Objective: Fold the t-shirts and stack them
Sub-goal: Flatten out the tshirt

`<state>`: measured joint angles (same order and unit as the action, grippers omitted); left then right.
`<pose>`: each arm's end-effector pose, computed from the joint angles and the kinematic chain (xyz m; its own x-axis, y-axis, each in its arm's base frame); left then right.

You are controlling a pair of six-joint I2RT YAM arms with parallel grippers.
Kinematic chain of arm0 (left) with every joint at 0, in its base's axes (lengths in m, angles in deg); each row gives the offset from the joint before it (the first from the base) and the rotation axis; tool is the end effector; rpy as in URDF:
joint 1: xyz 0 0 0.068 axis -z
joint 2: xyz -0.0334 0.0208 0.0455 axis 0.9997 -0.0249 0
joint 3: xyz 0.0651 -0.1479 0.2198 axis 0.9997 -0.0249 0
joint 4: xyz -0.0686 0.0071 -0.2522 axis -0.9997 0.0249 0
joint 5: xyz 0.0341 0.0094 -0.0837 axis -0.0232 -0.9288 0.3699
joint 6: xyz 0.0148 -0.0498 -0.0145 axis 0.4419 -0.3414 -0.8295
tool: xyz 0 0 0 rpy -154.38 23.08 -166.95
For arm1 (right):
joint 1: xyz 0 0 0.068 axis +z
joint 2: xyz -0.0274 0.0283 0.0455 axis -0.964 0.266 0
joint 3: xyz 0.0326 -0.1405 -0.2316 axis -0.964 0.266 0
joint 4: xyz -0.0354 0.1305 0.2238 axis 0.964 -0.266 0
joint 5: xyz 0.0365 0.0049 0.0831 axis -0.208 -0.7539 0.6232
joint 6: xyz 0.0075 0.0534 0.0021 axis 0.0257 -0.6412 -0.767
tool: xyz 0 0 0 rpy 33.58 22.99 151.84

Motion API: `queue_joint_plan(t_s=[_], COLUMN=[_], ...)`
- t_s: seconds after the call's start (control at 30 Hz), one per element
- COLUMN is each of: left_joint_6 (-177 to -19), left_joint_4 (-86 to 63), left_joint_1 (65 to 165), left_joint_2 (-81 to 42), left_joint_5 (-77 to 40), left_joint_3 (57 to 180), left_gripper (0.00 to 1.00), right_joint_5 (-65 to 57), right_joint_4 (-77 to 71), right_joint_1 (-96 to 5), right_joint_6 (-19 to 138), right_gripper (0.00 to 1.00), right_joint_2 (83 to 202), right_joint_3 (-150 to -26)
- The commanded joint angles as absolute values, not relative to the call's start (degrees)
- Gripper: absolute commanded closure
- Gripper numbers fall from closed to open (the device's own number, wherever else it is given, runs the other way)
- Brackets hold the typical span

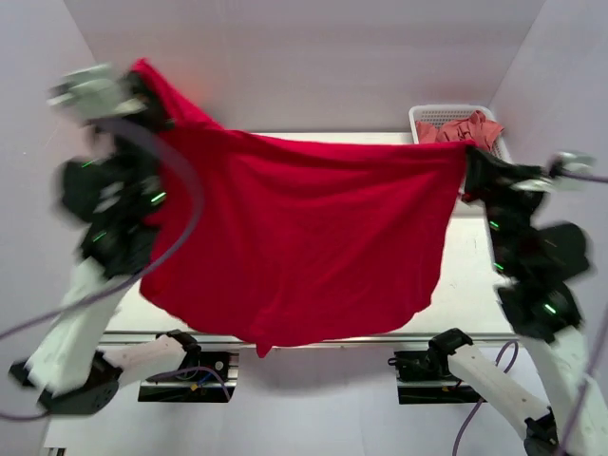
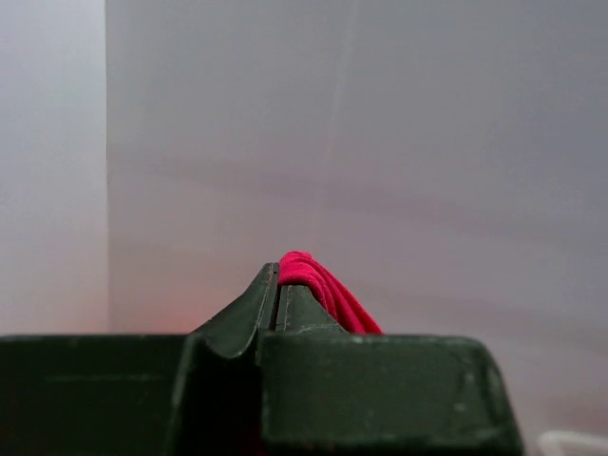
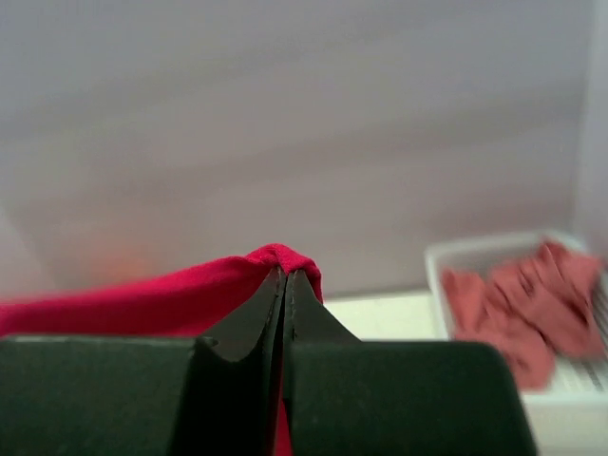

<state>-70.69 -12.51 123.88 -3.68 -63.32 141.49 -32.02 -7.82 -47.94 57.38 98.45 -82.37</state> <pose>0.1214 -0.0600 0.5967 0.5135 -0.1027 -0.8519 -0.0536 0.9870 -0.1512 0.0758 0.0240 0.5054 0.3868 0.3561 -0.8506 -0.2007 0.9328 0.2992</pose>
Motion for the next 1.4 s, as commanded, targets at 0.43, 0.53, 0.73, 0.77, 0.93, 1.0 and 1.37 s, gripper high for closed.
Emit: queue_joint_plan(t_s=[0.43, 0.53, 0.73, 0.77, 0.93, 1.0, 1.37], left_joint_6=[-84.29, -86.48, -88.08, -88.08, -88.08, -89.48, -103.89], left_joint_4=[-7.97, -0.68, -1.18, -1.18, 3.19, 5.31, -0.13], left_joint_1=[109.76, 107.3, 104.92, 104.4, 104.39, 105.0, 106.06], left_joint_2=[-67.13, -76.49, -79.6, -78.9, -74.52, -72.58, -45.96], left_joint_5=[-74.22, -70.47, -59.13, -58.32, -54.01, -51.48, -36.26], left_joint_3=[149.4, 162.85, 168.05, 168.07, 166.67, 164.65, 123.61], left_gripper=[0.96, 0.51, 0.0, 0.0, 0.0, 0.0, 0.0], right_joint_5=[-46.53, -40.73, -34.82, -33.86, -26.76, -24.37, -22.07], right_joint_4=[3.33, -1.42, -7.68, -8.29, -6.72, -6.54, -9.87], right_joint_1=[-57.42, -60.07, -60.51, -60.6, -59.81, -59.2, -58.14], right_joint_6=[46.16, 46.86, 52.57, 52.84, 56.43, 55.92, 47.05], right_gripper=[1.0, 0.76, 0.18, 0.15, 0.1, 0.1, 0.1], right_joint_2=[158.54, 169.28, 177.4, 176.71, 170.47, 167.57, 162.55], right_joint_3=[-82.71, -92.82, -106.13, -106.31, -101.31, -97.81, -81.8])
